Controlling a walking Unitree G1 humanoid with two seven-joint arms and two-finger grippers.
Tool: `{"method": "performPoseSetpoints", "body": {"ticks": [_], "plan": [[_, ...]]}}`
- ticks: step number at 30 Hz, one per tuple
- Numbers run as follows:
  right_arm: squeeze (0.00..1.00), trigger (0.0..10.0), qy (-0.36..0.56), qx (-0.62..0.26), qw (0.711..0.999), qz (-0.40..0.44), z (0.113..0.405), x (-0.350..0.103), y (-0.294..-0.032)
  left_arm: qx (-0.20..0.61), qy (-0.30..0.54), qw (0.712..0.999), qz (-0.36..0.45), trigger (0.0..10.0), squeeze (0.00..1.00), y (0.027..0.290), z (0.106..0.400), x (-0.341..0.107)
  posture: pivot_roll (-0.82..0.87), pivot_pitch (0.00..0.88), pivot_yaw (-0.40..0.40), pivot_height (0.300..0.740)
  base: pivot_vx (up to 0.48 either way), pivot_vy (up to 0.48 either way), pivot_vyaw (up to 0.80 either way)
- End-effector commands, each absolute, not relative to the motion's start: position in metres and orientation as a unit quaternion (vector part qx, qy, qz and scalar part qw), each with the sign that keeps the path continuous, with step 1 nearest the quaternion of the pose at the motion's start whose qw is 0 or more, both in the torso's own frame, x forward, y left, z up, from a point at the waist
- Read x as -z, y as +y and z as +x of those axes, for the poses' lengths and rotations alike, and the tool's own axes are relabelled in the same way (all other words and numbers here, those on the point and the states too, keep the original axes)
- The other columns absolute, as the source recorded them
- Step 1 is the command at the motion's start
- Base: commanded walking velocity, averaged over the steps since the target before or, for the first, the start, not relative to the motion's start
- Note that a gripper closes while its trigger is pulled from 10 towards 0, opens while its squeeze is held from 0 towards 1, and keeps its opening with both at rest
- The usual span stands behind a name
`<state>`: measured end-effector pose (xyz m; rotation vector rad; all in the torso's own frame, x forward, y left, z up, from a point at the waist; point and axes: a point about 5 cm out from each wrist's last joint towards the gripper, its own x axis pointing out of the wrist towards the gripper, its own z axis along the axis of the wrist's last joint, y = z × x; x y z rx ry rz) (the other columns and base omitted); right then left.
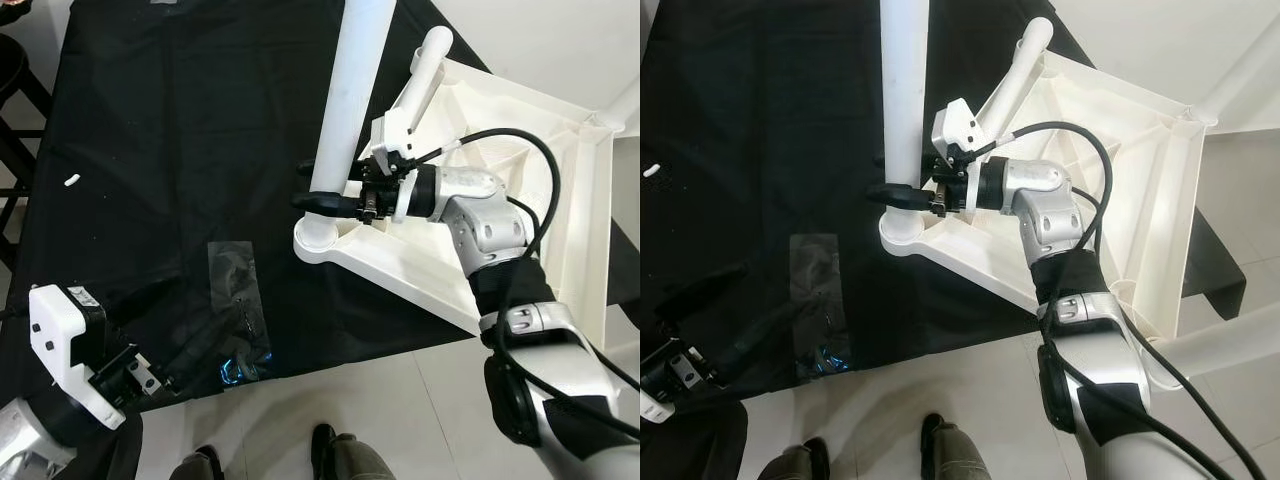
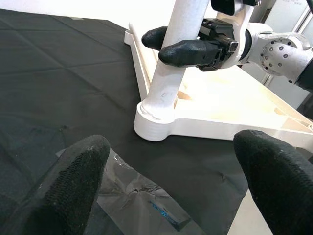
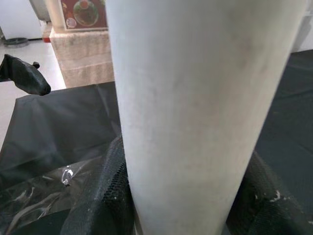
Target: Building children table
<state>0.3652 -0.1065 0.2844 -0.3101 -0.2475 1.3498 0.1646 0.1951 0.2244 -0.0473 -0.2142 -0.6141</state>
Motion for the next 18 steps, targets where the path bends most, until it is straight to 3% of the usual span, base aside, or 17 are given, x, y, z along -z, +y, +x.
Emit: {"method": "performPoseSetpoints", "body": {"ticks": [1, 2, 4, 5, 7, 8, 14, 18], "plan": [[0.0, 0.0, -0.117, -0.592, 0.782, -0.153, 0.368, -0.278, -0.109, 0.306, -0.094, 0.947, -0.019, 10.0, 0.0, 0.194, 0.162, -0.224, 0.12, 0.31, -0.12, 0.74, 0.0, 0.0, 0.0], [0.0, 0.0, -0.117, -0.592, 0.782, -0.153, 0.368, -0.278, -0.109, 0.306, -0.094, 0.947, -0.019, 10.0, 0.0, 0.194, 0.162, -0.224, 0.12, 0.31, -0.12, 0.74, 0.0, 0.0, 0.0], [0.0, 0.0, -0.1, -0.496, 0.849, -0.155, 0.374, -0.263, -0.106, 0.305, -0.095, 0.948, -0.019, 10.0, 0.0, 0.194, 0.162, -0.224, 0.11, 0.313, -0.125, 0.74, 0.0, 0.0, 0.0], [0.0, 0.0, -0.1, -0.496, 0.849, -0.155, 0.374, -0.263, -0.106, 0.305, -0.095, 0.948, -0.019, 10.0, 0.0, 0.194, 0.162, -0.224, 0.11, 0.313, -0.125, 0.74, 0.0, 0.0, 0.0], [0.0, 0.0, -0.076, -0.32, 0.93, -0.161, 0.376, -0.242, -0.102, 0.302, -0.096, 0.948, -0.018, 10.0, 0.0, 0.195, 0.162, -0.224, 0.11, 0.315, -0.117, 0.74, 0.0, 0.0, 0.0], [0.0, 0.0, -0.07, -0.248, 0.955, -0.149, 0.371, -0.234, -0.102, 0.302, -0.096, 0.948, -0.017, 10.0, 0.0, 0.196, 0.163, -0.224, 0.1, 0.316, -0.113, 0.74, 0.0, 0.0, 0.0], [0.0, 0.0, -0.096, -0.154, 0.98, -0.082, 0.373, -0.241, -0.089, 0.304, -0.094, 0.948, -0.014, 10.0, 0.0, 0.196, 0.168, -0.223, 0.1, 0.296, -0.098, 0.74, 0.0, 0.0, 0.0], [0.0, 0.0, -0.111, -0.17, 0.977, -0.06, 0.379, -0.249, -0.071, 0.304, -0.095, 0.948, -0.012, 10.0, 0.0, 0.197, 0.17, -0.222, 0.1, 0.284, -0.097, 0.74, 0.0, 0.0, 0.0]]}}
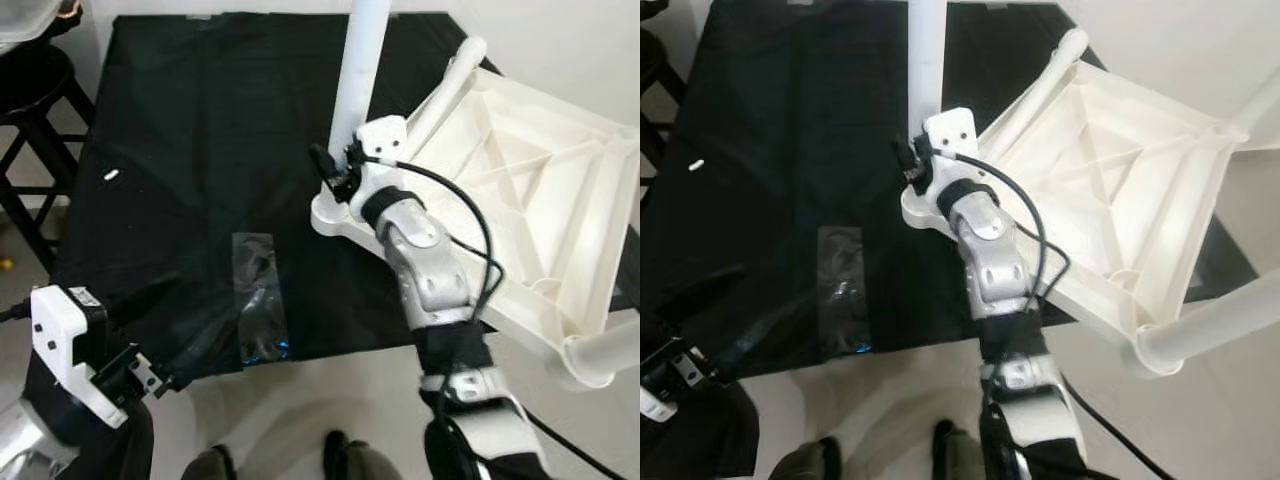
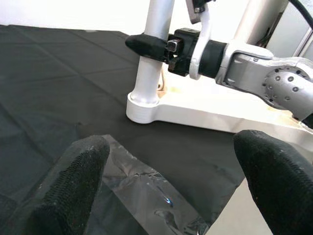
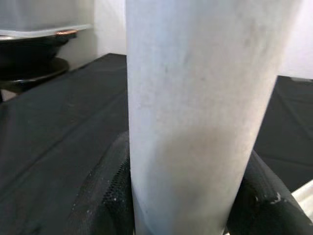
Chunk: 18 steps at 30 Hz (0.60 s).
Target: Building children table
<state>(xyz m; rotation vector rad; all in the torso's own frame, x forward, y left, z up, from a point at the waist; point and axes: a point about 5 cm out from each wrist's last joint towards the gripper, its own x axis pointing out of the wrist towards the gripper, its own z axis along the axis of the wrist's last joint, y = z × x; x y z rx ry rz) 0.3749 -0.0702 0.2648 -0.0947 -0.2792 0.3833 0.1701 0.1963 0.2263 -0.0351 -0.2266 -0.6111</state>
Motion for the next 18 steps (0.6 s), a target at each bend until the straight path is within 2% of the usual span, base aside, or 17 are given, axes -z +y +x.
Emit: {"method": "performPoseSetpoints", "body": {"ticks": [1, 2, 4, 5, 6, 7, 9, 13, 17, 18], "plan": [[0.0, 0.0, -0.111, -0.17, 0.977, -0.06, 0.379, -0.249, -0.071, 0.304, -0.095, 0.948, -0.012, 10.0, 0.0, 0.197, 0.17, -0.222, 0.1, 0.284, -0.097, 0.74, 0.0, 0.0, 0.0], [0.0, 6.8, -0.113, -0.179, 0.976, -0.049, 0.379, -0.251, -0.064, 0.303, -0.096, 0.948, -0.011, 10.0, 0.0, 0.197, 0.171, -0.221, 0.1, 0.28, -0.1, 0.74, 0.0, 0.0, 0.0], [0.0, 6.8, -0.113, -0.179, 0.976, -0.049, 0.379, -0.251, -0.064, 0.303, -0.096, 0.948, -0.011, 10.0, 0.0, 0.197, 0.171, -0.221, 0.1, 0.28, -0.1, 0.74, 0.0, 0.0, 0.0], [0.0, 10.0, -0.114, -0.188, 0.975, -0.037, 0.376, -0.253, -0.057, 0.301, -0.097, 0.949, -0.01, 10.0, 0.0, 0.197, 0.172, -0.221, 0.1, 0.279, -0.101, 0.74, 0.0, 0.0, 0.0], [0.79, 10.0, -0.117, -0.201, 0.972, -0.019, 0.37, -0.255, -0.053, 0.3, -0.098, 0.949, -0.008, 10.0, 0.0, 0.196, 0.172, -0.221, 0.1, 0.279, -0.101, 0.74, 0.0, 0.0, 0.0], [1.0, 10.0, -0.121, -0.212, 0.97, -0.003, 0.365, -0.257, -0.05, 0.299, -0.098, 0.949, -0.007, 10.0, 0.0, 0.196, 0.172, -0.221, 0.1, 0.279, -0.101, 0.74, 0.0, 0.0, 0.0], [1.0, 10.0, -0.129, -0.236, 0.963, 0.017, 0.357, -0.258, -0.05, 0.297, -0.099, 0.95, -0.007, 10.0, 0.0, 0.197, 0.173, -0.221, 0.09, 0.267, -0.103, 0.74, 0.0, 0.0, 0.0], [1.0, 10.0, -0.16, -0.336, 0.927, 0.044, 0.323, -0.255, -0.055, 0.274, -0.102, 0.956, -0.013, 10.0, 0.0, 0.202, 0.177, -0.22, 0.07, 0.25, -0.097, 0.74, 0.0, 0.0, 0.0], [1.0, 10.0, -0.166, -0.344, 0.924, 0.036, 0.316, -0.253, -0.058, 0.263, -0.102, 0.959, -0.016, 10.0, 0.0, 0.204, 0.179, -0.219, 0.07, 0.247, -0.096, 0.74, 0.0, 0.0, 0.0], [1.0, 10.0, -0.17, -0.368, 0.914, 0.028, 0.305, -0.25, -0.061, 0.246, -0.102, 0.964, -0.018, 10.0, 0.0, 0.208, 0.181, -0.219, 0.06, 0.235, -0.09, 0.74, 0.0, 0.0, 0.0]]}}
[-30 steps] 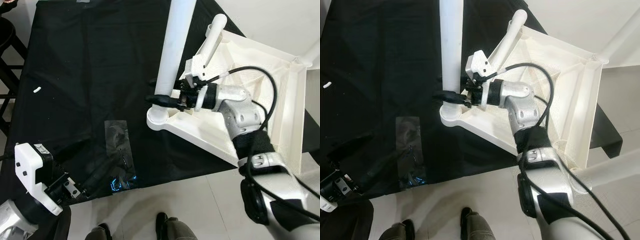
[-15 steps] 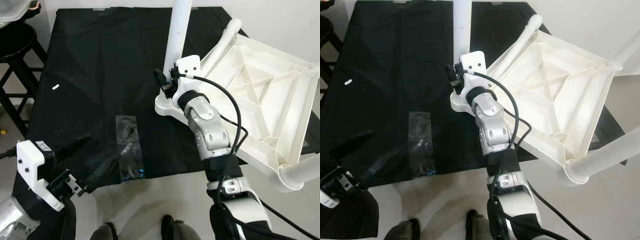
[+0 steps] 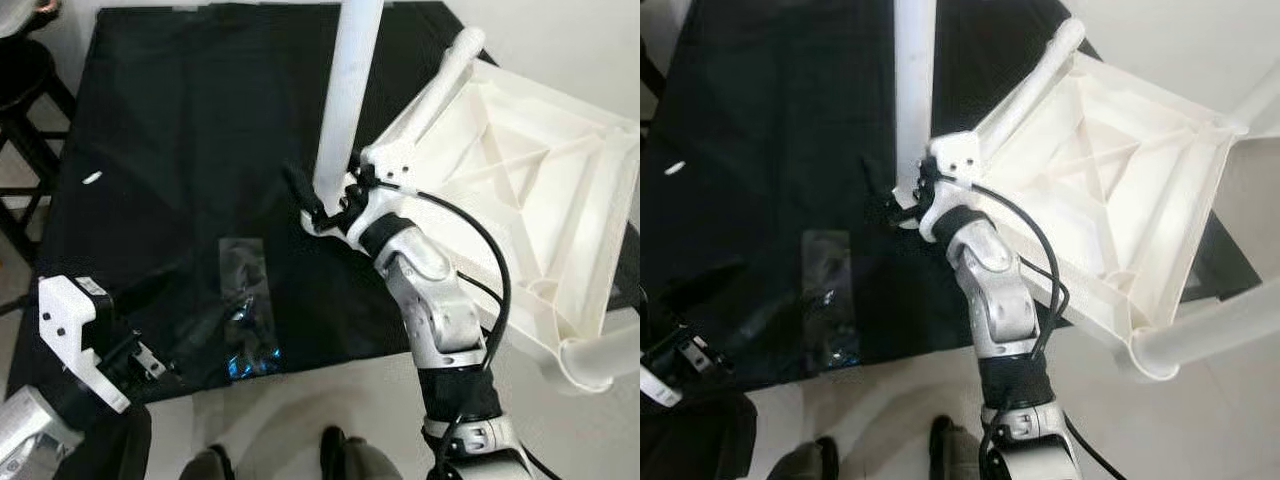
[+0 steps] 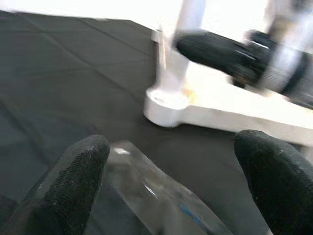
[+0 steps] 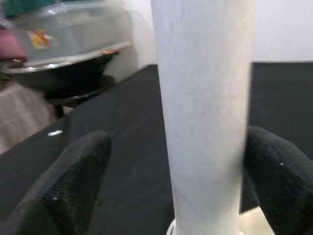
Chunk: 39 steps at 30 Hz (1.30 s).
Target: Building children table
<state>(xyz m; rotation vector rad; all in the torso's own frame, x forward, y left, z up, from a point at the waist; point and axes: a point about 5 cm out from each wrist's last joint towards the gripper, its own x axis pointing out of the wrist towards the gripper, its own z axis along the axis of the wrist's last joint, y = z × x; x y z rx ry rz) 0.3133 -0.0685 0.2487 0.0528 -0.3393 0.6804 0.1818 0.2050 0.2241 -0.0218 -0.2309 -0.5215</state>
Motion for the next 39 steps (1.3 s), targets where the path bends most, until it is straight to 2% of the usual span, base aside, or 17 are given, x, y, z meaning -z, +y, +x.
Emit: {"method": "performPoseSetpoints", "body": {"ticks": [1, 3, 4, 5, 6, 7, 8, 11, 14, 20, 26, 27, 29, 32, 39], "plan": [[1.0, 10.0, -0.17, -0.384, 0.908, 0.013, 0.293, -0.245, -0.064, 0.22, -0.1, 0.97, -0.019, 10.0, 0.0, 0.212, 0.184, -0.218, 0.05, 0.227, -0.088, 0.74, 0.0, 0.0, 0.0], [1.0, 10.0, -0.166, -0.402, 0.9, 0.004, 0.283, -0.24, -0.065, 0.198, -0.099, 0.975, -0.02, 10.0, 0.0, 0.217, 0.188, -0.218, 0.04, 0.218, -0.083, 0.74, 0.0, 0.0, 0.0], [0.7, 10.0, -0.156, -0.418, 0.895, 0.002, 0.271, -0.233, -0.067, 0.167, -0.099, 0.981, -0.018, 10.0, 0.0, 0.221, 0.191, -0.217, 0.03, 0.21, -0.08, 0.74, 0.0, 0.0, 0.0], [0.7, 10.0, -0.156, -0.418, 0.895, 0.002, 0.271, -0.233, -0.067, 0.167, -0.099, 0.981, -0.018, 10.0, 0.0, 0.221, 0.191, -0.217, 0.03, 0.21, -0.08, 0.74, 0.0, 0.0, 0.0], [0.13, 10.0, -0.141, -0.432, 0.891, -0.001, 0.258, -0.223, -0.069, 0.131, -0.095, 0.987, -0.013, 10.0, 0.0, 0.225, 0.196, -0.217, 0.03, 0.199, -0.075, 0.74, 0.0, 0.0, 0.0], [0.13, 10.0, -0.141, -0.432, 0.891, -0.001, 0.258, -0.223, -0.069, 0.131, -0.095, 0.987, -0.013, 10.0, 0.0, 0.225, 0.196, -0.217, 0.03, 0.199, -0.075, 0.74, 0.0, 0.0, 0.0], [0.0, 10.0, -0.118, -0.441, 0.89, -0.007, 0.247, -0.209, -0.07, 0.104, -0.093, 0.99, -0.006, 10.0, 0.0, 0.228, 0.2, -0.217, 0.02, 0.187, -0.071, 0.74, 0.0, 0.0, 0.0], [0.0, 10.0, -0.101, -0.446, 0.889, -0.011, 0.24, -0.2, -0.07, 0.088, -0.093, 0.992, 0.0, 10.0, 0.0, 0.229, 0.203, -0.217, 0.02, 0.183, -0.07, 0.74, 0.0, 0.0, 0.0], [0.0, 10.0, -0.031, -0.443, 0.895, -0.031, 0.222, -0.169, -0.08, 0.07, -0.083, 0.994, -0.011, 10.0, 0.0, 0.224, 0.203, -0.21, 0.02, 0.149, -0.054, 0.74, 0.0, 0.0, 0.0], [0.0, 10.0, -0.001, -0.421, 0.906, -0.038, 0.219, -0.162, -0.092, 0.064, -0.056, 0.996, 0.002, 10.0, 0.0, 0.22, 0.199, -0.197, 0.01, 0.138, -0.049, 0.74, 0.0, 0.0, 0.0], [0.0, 10.0, 0.022, -0.407, 0.913, -0.012, 0.219, -0.154, -0.108, 0.099, -0.032, 0.994, -0.031, 10.0, 0.0, 0.196, 0.192, -0.182, 0.01, 0.116, -0.049, 0.74, 0.0, -0.397, 0.0], [0.0, 10.0, 0.03, -0.431, 0.902, -0.012, 0.216, -0.152, -0.106, 0.107, -0.025, 0.993, -0.036, 10.0, 0.0, 0.188, 0.191, -0.178, 0.01, 0.108, -0.052, 0.74, 0.0, -0.48, 0.0], [0.0, 10.0, 0.033, -0.441, 0.897, -0.014, 0.215, -0.152, -0.106, 0.108, -0.024, 0.993, -0.037, 10.0, 0.0, 0.186, 0.191, -0.177, 0.01, 0.108, -0.052, 0.74, 0.0, -0.48, 0.0], [0.0, 10.0, 0.053, -0.497, 0.866, -0.021, 0.207, -0.148, -0.103, 0.105, -0.022, 0.993, -0.04, 10.0, 0.0, 0.185, 0.19, -0.174, 0.02, 0.101, -0.058, 0.74, 0.0, -0.48, 0.0], [0.0, 10.0, 0.068, -0.527, 0.847, -0.018, 0.203, -0.146, -0.103, 0.096, -0.025, 0.994, -0.041, 10.0, 0.0, 0.185, 0.191, -0.173, 0.02, 0.102, -0.06, 0.74, 0.0, -0.48, 0.0]]}}
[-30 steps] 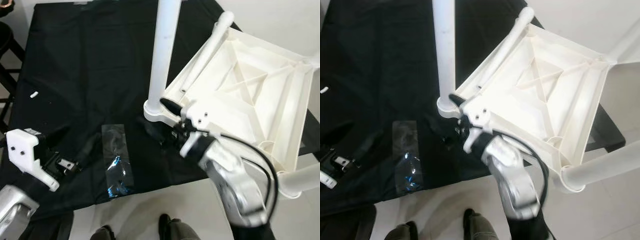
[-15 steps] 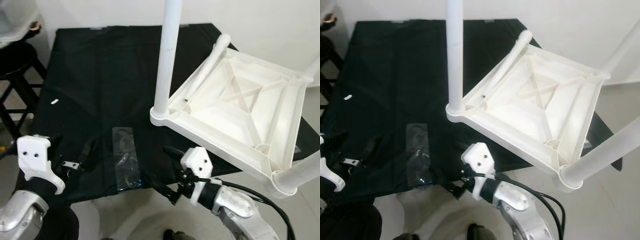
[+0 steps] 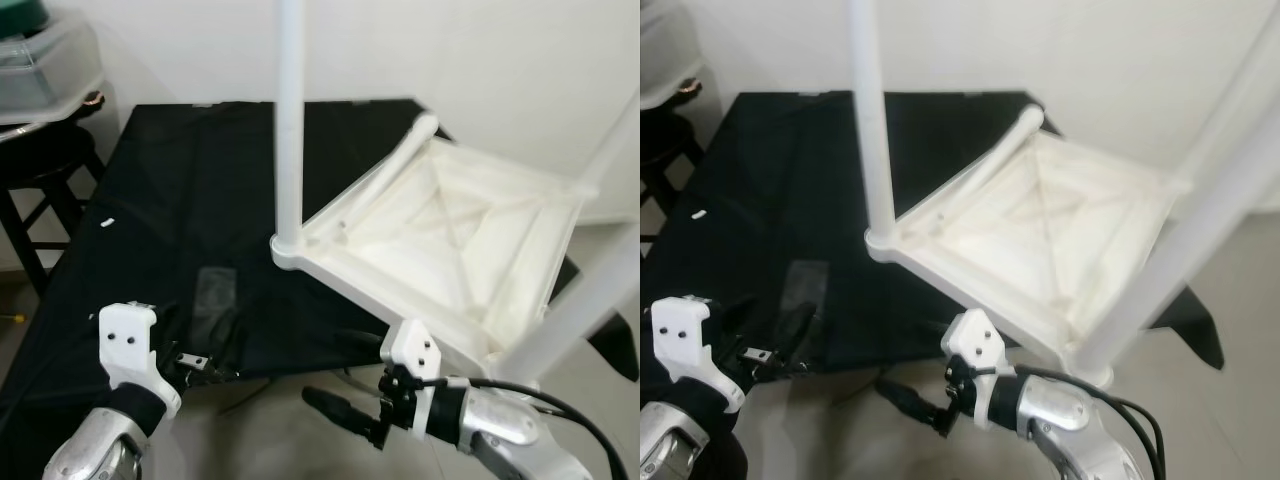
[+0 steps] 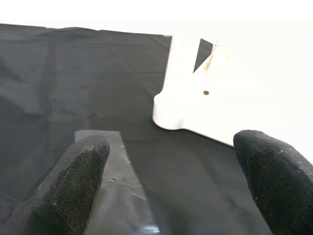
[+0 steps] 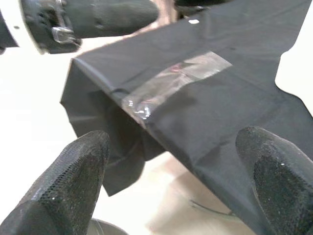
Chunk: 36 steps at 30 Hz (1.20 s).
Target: Building children table
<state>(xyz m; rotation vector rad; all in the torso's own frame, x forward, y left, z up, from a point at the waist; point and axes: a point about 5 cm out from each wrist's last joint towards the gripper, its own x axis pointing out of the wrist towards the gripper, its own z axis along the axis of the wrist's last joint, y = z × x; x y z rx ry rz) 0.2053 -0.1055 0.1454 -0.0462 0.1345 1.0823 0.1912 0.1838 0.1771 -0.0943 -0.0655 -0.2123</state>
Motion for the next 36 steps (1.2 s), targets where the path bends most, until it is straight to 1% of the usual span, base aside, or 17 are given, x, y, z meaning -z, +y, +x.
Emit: {"method": "performPoseSetpoints", "body": {"ticks": [1, 3, 8, 21, 23, 26, 28, 33, 35, 36], "plan": [[0.0, 10.0, 0.068, -0.527, 0.847, -0.018, 0.203, -0.146, -0.103, 0.096, -0.025, 0.994, -0.041, 10.0, 0.0, 0.185, 0.191, -0.173, 0.02, 0.102, -0.06, 0.74, 0.0, -0.48, 0.0], [0.0, 10.0, 0.069, -0.53, 0.845, -0.018, 0.203, -0.146, -0.103, 0.096, -0.025, 0.994, -0.041, 10.0, 0.0, 0.185, 0.19, -0.173, 0.02, 0.102, -0.06, 0.74, 0.0, -0.48, 0.0], [0.0, 10.0, 0.077, -0.552, 0.83, -0.016, 0.201, -0.146, -0.103, 0.097, -0.025, 0.994, -0.043, 10.0, 0.0, 0.185, 0.189, -0.173, 0.02, 0.105, -0.052, 0.74, 0.0, -0.48, 0.0], [0.0, 10.0, 0.076, -0.548, 0.833, -0.008, 0.204, -0.149, -0.107, 0.101, -0.02, 0.994, -0.039, 10.0, 0.0, 0.185, 0.186, -0.173, 0.01, 0.111, -0.046, 0.74, 0.0, -0.48, 0.0], [0.0, 10.0, 0.075, -0.535, 0.841, -0.016, 0.206, -0.15, -0.112, 0.11, -0.013, 0.993, -0.04, 10.0, 0.0, 0.183, 0.182, -0.172, 0.01, 0.113, -0.045, 0.74, 0.0, -0.48, 0.0], [0.0, 10.0, 0.075, -0.53, 0.845, -0.017, 0.208, -0.15, -0.114, 0.112, -0.011, 0.993, -0.041, 10.0, 0.0, 0.182, 0.181, -0.171, 0.01, 0.113, -0.045, 0.74, 0.0, -0.48, 0.0], [0.0, 10.0, 0.069, -0.507, 0.859, -0.015, 0.213, -0.152, -0.12, 0.116, -0.008, 0.992, -0.043, 10.0, 0.0, 0.18, 0.179, -0.171, 0.0, 0.114, -0.044, 0.74, 0.0, -0.48, 0.0], [0.0, 10.0, 0.062, -0.482, 0.874, -0.014, 0.218, -0.153, -0.125, 0.126, -0.007, 0.991, -0.044, 10.0, 0.0, 0.177, 0.177, -0.171, 0.0, 0.112, -0.045, 0.74, 0.0, -0.48, 0.0], [0.0, 10.0, 0.056, -0.46, 0.886, -0.016, 0.224, -0.154, -0.129, 0.134, -0.007, 0.99, -0.045, 10.0, 0.0, 0.173, 0.176, -0.172, 0.0, 0.111, -0.045, 0.74, 0.0, -0.48, 0.0], [0.0, 10.0, 0.056, -0.46, 0.886, -0.016, 0.224, -0.154, -0.129, 0.134, -0.007, 0.99, -0.045, 10.0, 0.0, 0.173, 0.176, -0.172, 0.0, 0.111, -0.045, 0.74, 0.0, -0.48, 0.0]]}}
